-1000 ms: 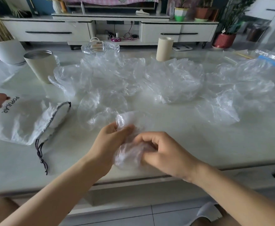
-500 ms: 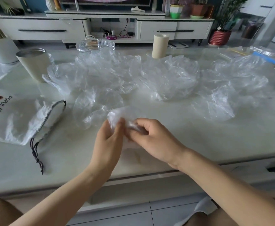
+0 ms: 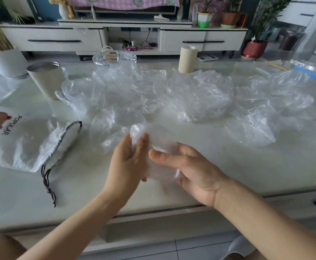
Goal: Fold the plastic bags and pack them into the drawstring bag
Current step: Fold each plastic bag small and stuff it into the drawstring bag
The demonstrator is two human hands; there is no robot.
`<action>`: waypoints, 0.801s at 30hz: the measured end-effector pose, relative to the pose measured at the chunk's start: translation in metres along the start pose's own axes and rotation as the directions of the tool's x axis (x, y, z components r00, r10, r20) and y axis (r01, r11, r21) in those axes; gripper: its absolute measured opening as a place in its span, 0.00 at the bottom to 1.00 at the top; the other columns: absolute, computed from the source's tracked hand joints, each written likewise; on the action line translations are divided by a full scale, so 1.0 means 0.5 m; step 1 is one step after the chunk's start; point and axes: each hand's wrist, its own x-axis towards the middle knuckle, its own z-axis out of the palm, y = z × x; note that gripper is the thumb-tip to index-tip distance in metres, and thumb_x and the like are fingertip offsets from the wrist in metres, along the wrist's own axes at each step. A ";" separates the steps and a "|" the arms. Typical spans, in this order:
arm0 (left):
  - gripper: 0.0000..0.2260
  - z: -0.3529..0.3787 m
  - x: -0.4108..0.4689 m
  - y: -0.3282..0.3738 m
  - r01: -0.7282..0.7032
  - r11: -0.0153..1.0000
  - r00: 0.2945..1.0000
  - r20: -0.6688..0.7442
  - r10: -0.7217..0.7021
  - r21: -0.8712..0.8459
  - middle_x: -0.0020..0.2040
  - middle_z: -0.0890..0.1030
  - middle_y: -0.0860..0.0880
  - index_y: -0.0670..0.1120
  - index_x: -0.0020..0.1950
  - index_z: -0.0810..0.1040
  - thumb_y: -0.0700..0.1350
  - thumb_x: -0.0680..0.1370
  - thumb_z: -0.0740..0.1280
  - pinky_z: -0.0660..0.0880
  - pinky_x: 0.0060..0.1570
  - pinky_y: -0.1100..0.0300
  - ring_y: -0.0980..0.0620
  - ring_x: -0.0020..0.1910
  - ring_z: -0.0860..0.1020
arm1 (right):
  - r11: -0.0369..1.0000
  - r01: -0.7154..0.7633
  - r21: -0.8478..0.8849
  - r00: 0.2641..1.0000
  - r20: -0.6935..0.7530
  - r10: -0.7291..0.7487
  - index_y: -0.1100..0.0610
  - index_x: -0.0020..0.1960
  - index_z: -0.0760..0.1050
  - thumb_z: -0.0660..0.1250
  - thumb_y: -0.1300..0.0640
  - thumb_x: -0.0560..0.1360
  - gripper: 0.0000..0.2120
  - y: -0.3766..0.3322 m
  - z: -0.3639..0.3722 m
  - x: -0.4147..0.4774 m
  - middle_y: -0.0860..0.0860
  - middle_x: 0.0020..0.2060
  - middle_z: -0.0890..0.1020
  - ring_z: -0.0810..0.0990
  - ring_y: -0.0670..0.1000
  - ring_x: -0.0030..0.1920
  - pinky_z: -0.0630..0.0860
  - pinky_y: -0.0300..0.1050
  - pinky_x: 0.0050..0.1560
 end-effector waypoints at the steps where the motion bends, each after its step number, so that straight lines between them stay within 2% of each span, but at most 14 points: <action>1: 0.13 0.003 -0.003 0.001 0.006 1.000 1.000 0.017 -0.006 -0.004 0.26 0.73 0.48 0.39 0.43 0.72 0.49 0.79 0.59 0.64 0.18 0.64 0.55 0.21 0.69 | 0.999 0.022 0.023 0.998 -0.056 -0.021 0.64 0.61 0.75 0.68 0.62 0.73 0.17 0.003 0.003 0.005 0.61 0.54 0.81 0.81 0.60 0.52 0.76 0.53 0.58; 3: 0.14 0.005 -0.003 0.007 0.026 0.999 0.999 0.041 -0.025 -0.024 0.25 0.74 0.50 0.39 0.44 0.71 0.51 0.78 0.59 0.64 0.18 0.64 0.54 0.21 0.70 | 0.995 0.060 0.076 0.988 -0.145 -0.048 0.67 0.60 0.73 0.65 0.67 0.74 0.15 0.007 -0.002 0.017 0.64 0.52 0.81 0.81 0.62 0.46 0.80 0.53 0.45; 4: 0.16 0.004 -0.001 0.009 0.042 0.999 0.998 0.054 -0.041 -0.032 0.25 0.74 0.50 0.37 0.45 0.71 0.52 0.77 0.60 0.64 0.18 0.64 0.53 0.20 0.70 | 0.992 0.076 0.101 0.985 -0.163 -0.059 0.67 0.61 0.73 0.64 0.68 0.74 0.15 0.007 -0.006 0.020 0.64 0.52 0.81 0.81 0.63 0.45 0.79 0.53 0.42; 7: 0.15 -0.007 0.002 0.017 0.128 0.988 0.988 0.103 -0.119 -0.090 0.26 0.74 0.50 0.35 0.48 0.71 0.48 0.78 0.60 0.65 0.20 0.64 0.54 0.21 0.69 | 0.990 0.075 0.122 0.975 -0.219 -0.046 0.63 0.59 0.75 0.62 0.69 0.73 0.15 0.006 -0.017 0.026 0.63 0.52 0.81 0.81 0.63 0.49 0.76 0.50 0.43; 9: 0.10 -0.016 0.004 0.021 0.226 0.961 0.967 0.158 -0.202 -0.157 0.28 0.76 0.50 0.38 0.48 0.73 0.45 0.80 0.59 0.67 0.22 0.64 0.54 0.23 0.71 | 0.993 0.071 0.092 0.967 -0.252 -0.046 0.62 0.52 0.78 0.60 0.70 0.73 0.12 0.000 -0.018 0.024 0.58 0.42 0.82 0.79 0.55 0.40 0.73 0.40 0.33; 11: 0.09 -0.024 0.006 0.025 0.334 0.910 0.932 0.228 -0.281 -0.247 0.30 0.79 0.49 0.40 0.45 0.74 0.39 0.81 0.57 0.71 0.23 0.64 0.54 0.24 0.74 | 0.996 0.065 0.059 0.961 -0.271 -0.046 0.58 0.37 0.78 0.56 0.73 0.73 0.16 -0.006 -0.019 0.023 0.52 0.32 0.79 0.73 0.51 0.33 0.69 0.37 0.28; 12: 0.10 -0.029 0.008 0.025 0.375 0.881 0.917 0.254 -0.307 -0.288 0.31 0.80 0.47 0.41 0.43 0.75 0.36 0.80 0.56 0.73 0.24 0.64 0.53 0.25 0.75 | 0.997 0.068 0.030 0.960 -0.275 -0.057 0.56 0.30 0.78 0.55 0.73 0.73 0.21 -0.009 -0.020 0.023 0.51 0.32 0.79 0.74 0.51 0.34 0.69 0.38 0.30; 14: 0.11 -0.035 0.015 0.029 0.428 0.834 0.897 0.278 -0.344 -0.349 0.33 0.80 0.44 0.40 0.42 0.75 0.34 0.78 0.54 0.75 0.25 0.63 0.50 0.27 0.77 | 0.991 0.092 -0.099 0.959 -0.258 -0.114 0.54 0.23 0.76 0.53 0.75 0.73 0.28 -0.013 -0.022 0.020 0.49 0.38 0.81 0.78 0.51 0.40 0.72 0.42 0.35; 17: 0.11 -0.040 0.021 0.030 0.495 0.760 0.868 0.273 -0.414 -0.422 0.35 0.77 0.42 0.39 0.41 0.74 0.42 0.79 0.56 0.76 0.26 0.60 0.47 0.29 0.76 | 0.924 0.156 -0.348 0.955 -0.188 -0.232 0.54 0.20 0.74 0.52 0.79 0.70 0.30 -0.014 -0.026 0.012 0.45 0.41 0.82 0.79 0.41 0.42 0.76 0.37 0.38; 19: 0.11 -0.041 0.020 0.027 0.489 0.800 0.867 0.297 -0.401 -0.348 0.34 0.75 0.45 0.41 0.40 0.74 0.48 0.76 0.63 0.76 0.28 0.62 0.51 0.29 0.76 | 0.873 0.193 -0.449 0.946 -0.152 -0.288 0.56 0.22 0.74 0.52 0.81 0.68 0.28 -0.013 -0.025 0.009 0.43 0.39 0.82 0.79 0.37 0.41 0.75 0.33 0.37; 21: 0.06 -0.045 0.020 0.017 0.414 0.879 0.897 0.269 -0.350 -0.238 0.37 0.75 0.46 0.43 0.40 0.74 0.41 0.71 0.71 0.76 0.31 0.64 0.55 0.30 0.76 | 0.818 0.216 -0.533 0.953 -0.068 -0.296 0.55 0.26 0.76 0.53 0.80 0.68 0.26 -0.018 -0.023 0.006 0.44 0.43 0.81 0.78 0.37 0.45 0.72 0.28 0.43; 22: 0.09 -0.052 0.022 0.011 0.371 0.907 0.915 0.245 -0.321 -0.199 0.40 0.76 0.45 0.44 0.41 0.74 0.36 0.67 0.73 0.76 0.33 0.65 0.55 0.32 0.76 | 0.784 0.207 -0.585 0.964 -0.012 -0.264 0.54 0.28 0.77 0.55 0.78 0.70 0.25 -0.024 -0.022 0.003 0.45 0.46 0.80 0.77 0.38 0.48 0.69 0.26 0.46; 24: 0.10 -0.066 0.028 0.014 0.290 0.945 0.945 0.197 -0.259 -0.149 0.44 0.78 0.42 0.46 0.40 0.76 0.36 0.63 0.70 0.76 0.40 0.62 0.51 0.39 0.77 | 0.734 0.159 -0.660 0.984 0.047 -0.171 0.52 0.32 0.80 0.59 0.73 0.72 0.21 -0.036 -0.028 -0.005 0.46 0.46 0.80 0.78 0.45 0.50 0.69 0.28 0.48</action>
